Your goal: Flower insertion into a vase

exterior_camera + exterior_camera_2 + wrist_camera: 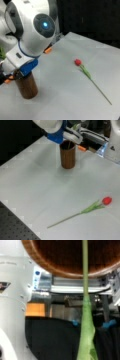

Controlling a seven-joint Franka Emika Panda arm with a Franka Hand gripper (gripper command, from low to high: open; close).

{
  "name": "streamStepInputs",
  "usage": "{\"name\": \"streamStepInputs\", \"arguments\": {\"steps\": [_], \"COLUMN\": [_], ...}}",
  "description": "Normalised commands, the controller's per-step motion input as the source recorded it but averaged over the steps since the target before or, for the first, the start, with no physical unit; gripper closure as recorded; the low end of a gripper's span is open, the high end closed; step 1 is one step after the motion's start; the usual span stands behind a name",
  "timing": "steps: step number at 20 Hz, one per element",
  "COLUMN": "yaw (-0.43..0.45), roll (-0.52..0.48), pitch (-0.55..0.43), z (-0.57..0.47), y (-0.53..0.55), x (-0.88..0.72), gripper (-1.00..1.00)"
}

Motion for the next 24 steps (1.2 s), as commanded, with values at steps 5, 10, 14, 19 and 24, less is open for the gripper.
{"name": "streamStepInputs", "arguments": {"steps": [5,10,14,19,24], "yaw": [0.077,-0.055,-0.184,-0.182,-0.166], "roll": [-0.067,-0.028,-0.008,-0.002,0.043], "pitch": [-0.852,-0.545,-0.257,-0.123,-0.034], "z": [-0.2,-0.3,-0.21,-0.15,-0.09], "y": [0.58,0.89,0.86,0.54,0.3], "x": [-0.25,-0.21,0.03,0.35,0.6], "gripper": [-1.0,-1.0,-1.0,-1.0,-1.0]}}
